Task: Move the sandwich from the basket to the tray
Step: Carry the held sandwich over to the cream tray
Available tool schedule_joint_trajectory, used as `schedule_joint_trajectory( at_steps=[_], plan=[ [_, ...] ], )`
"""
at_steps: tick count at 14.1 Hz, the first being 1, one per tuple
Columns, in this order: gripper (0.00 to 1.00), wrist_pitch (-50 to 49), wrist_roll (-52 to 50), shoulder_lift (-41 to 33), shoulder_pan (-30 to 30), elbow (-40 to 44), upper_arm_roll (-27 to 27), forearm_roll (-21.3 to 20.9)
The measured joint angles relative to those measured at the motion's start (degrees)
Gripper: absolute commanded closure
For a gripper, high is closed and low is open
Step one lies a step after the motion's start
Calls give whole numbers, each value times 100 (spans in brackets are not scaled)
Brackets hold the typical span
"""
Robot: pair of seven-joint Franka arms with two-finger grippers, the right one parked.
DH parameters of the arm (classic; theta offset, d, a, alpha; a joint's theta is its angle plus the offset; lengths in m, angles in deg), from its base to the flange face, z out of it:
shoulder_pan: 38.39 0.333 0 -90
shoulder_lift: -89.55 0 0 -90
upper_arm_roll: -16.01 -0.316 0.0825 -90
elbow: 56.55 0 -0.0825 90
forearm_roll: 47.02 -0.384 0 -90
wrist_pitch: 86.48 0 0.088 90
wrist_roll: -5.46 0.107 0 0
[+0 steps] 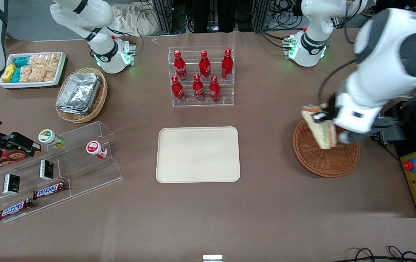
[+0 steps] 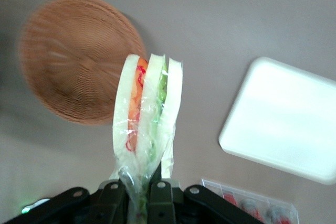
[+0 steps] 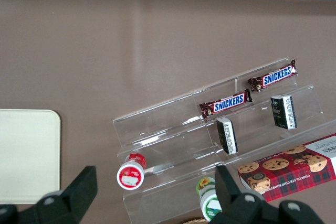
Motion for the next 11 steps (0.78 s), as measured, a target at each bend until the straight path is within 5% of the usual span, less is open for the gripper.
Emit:
schedule_joint_trajectory(
  at_steps=[3, 11],
  plan=[
    [100, 548, -89, 674, -367, -14, 427, -6],
    [100, 2298, -240, 2562, -1169, 3, 432, -310]
  ],
)
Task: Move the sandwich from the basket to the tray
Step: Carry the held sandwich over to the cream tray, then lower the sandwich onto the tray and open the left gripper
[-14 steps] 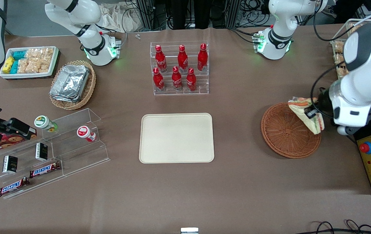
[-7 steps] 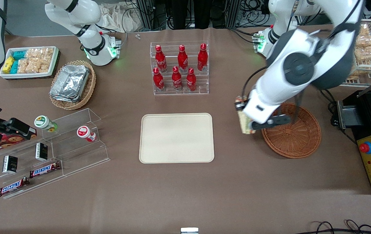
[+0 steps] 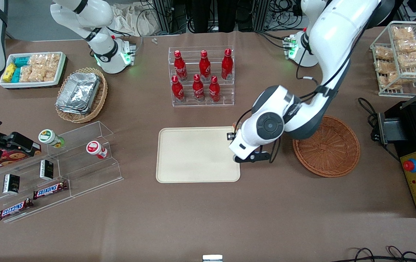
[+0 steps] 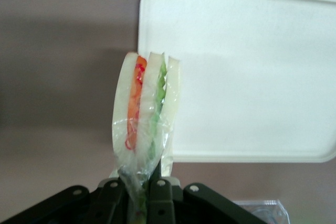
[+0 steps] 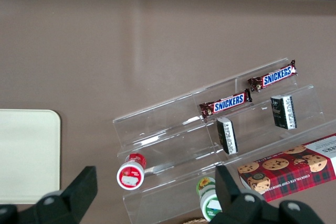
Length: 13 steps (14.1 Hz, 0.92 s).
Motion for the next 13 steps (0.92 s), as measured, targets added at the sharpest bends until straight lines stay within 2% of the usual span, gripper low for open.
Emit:
schedule_joint_trajectory(
  at_steps=[4, 7, 8, 10, 13],
  plan=[
    [100, 866, -542, 523, -305, 15, 3, -752],
    [99, 928, -674, 715, -363, 19, 2, -1118],
    [76, 928, -674, 750, -370, 19, 2, -1151],
    [1, 929, -674, 787, -385, 20, 2, -1172],
    [0, 929, -674, 833, -428, 20, 2, -1328]
  ],
)
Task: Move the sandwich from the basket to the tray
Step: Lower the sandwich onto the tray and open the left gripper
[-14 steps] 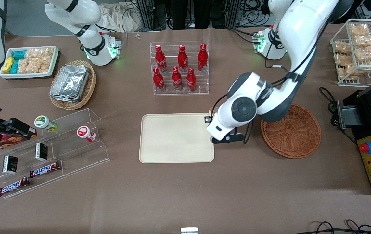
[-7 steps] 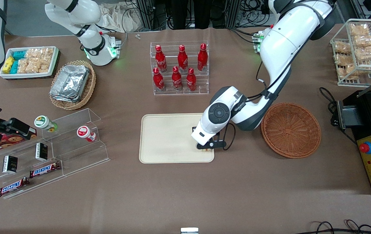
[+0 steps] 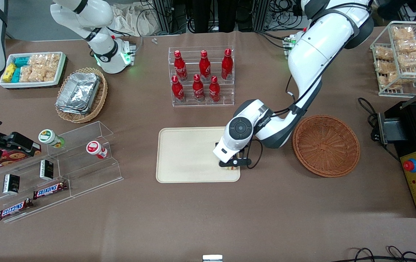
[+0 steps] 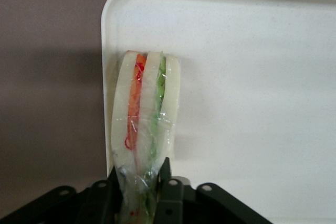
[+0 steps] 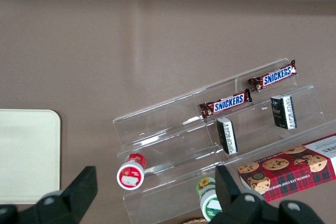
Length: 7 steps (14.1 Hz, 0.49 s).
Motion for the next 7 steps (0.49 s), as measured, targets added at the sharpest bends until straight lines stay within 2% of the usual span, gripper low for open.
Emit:
schedule_joint_trajectory(
  at_steps=[7],
  plan=[
    [0, -35, -97, -185, -39, 307, 2, -145]
  ],
)
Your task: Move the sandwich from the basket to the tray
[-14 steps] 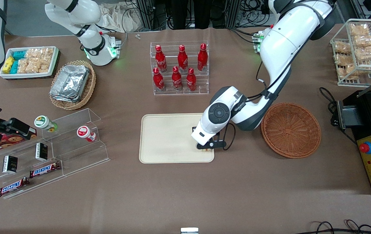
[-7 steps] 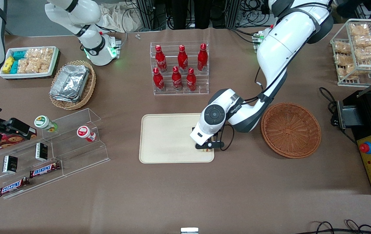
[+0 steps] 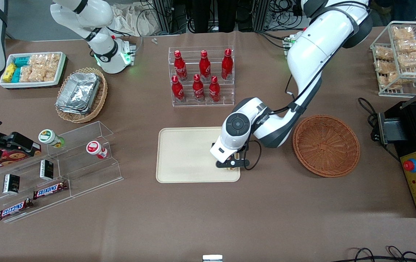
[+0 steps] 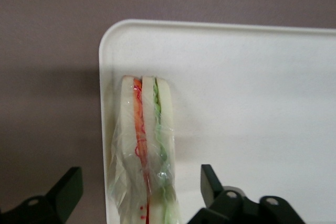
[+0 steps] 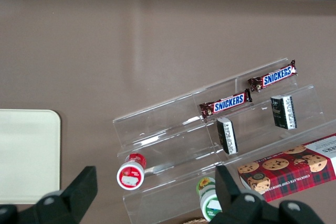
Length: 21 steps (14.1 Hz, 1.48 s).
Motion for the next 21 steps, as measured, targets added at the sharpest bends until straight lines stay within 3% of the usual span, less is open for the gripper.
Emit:
schedule_joint_trajectory(
  at_steps=[5, 9, 16, 21],
  plan=[
    [0, -1362, -227, -1392, 492, 161, 11, 74],
    [0, -2223, -114, -2551, 1182, 117, 4, 688],
    [0, -2629, 539, -2977, 1744, -184, -48, 943],
    [0, -2823, 2336, -3520, 1598, -562, -1312, 1512]
  ],
)
